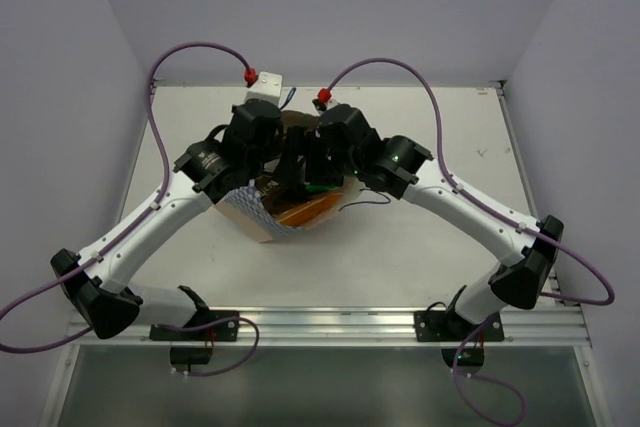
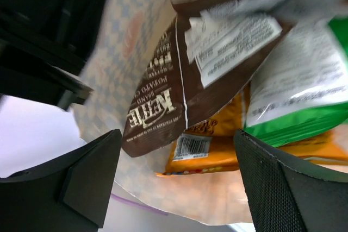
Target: Take the snacks out of the paper bag
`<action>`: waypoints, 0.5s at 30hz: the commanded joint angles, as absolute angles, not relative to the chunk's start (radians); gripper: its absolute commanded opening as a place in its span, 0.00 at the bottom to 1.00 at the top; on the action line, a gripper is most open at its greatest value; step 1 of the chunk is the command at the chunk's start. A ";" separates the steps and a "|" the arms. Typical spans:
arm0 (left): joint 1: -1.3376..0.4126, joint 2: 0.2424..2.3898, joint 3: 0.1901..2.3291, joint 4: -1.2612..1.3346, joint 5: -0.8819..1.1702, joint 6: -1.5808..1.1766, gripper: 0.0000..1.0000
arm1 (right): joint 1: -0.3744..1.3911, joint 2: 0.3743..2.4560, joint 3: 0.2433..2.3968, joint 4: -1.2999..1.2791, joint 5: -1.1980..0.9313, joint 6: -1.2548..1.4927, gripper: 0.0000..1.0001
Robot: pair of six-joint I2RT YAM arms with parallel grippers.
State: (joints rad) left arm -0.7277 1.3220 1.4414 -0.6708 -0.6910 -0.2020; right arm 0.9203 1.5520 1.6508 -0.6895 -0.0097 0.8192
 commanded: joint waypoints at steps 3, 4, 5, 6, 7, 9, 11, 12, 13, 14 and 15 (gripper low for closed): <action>-0.727 1.282 1.453 -0.653 -0.707 -0.282 0.00 | 0.934 1.557 1.585 -0.617 0.017 0.943 0.85; -0.727 1.278 1.450 -0.661 -0.709 -0.296 0.00 | 0.934 1.557 1.577 -0.612 0.015 0.949 0.84; -0.727 1.276 1.448 -0.675 -0.710 -0.302 0.00 | 0.934 1.559 1.571 -0.601 0.015 0.960 0.83; -0.727 1.273 1.445 -0.680 -0.718 -0.310 0.00 | 0.936 1.560 1.560 -0.591 0.015 0.960 0.82; -0.729 1.266 1.437 -0.684 -0.721 -0.325 0.00 | 0.936 1.563 1.560 -0.588 0.015 0.963 0.81; -0.727 1.259 1.433 -0.693 -0.724 -0.340 0.00 | 0.936 1.581 1.571 -0.583 0.023 0.965 0.78; -0.727 1.250 1.428 -0.703 -0.726 -0.345 0.00 | 0.936 1.595 1.585 -0.581 0.023 0.963 0.75; -0.727 1.247 1.427 -0.704 -0.730 -0.347 0.00 | 0.936 1.607 1.600 -0.580 0.021 0.965 0.75; -0.727 1.241 1.427 -0.706 -0.733 -0.350 0.00 | 0.936 1.614 1.608 -0.580 0.021 0.965 0.74; -0.727 1.236 1.425 -0.709 -0.733 -0.351 0.00 | 0.936 1.618 1.615 -0.580 0.023 0.969 0.73; -0.727 1.233 1.425 -0.709 -0.733 -0.351 0.00 | 0.936 1.626 1.627 -0.581 0.029 0.973 0.73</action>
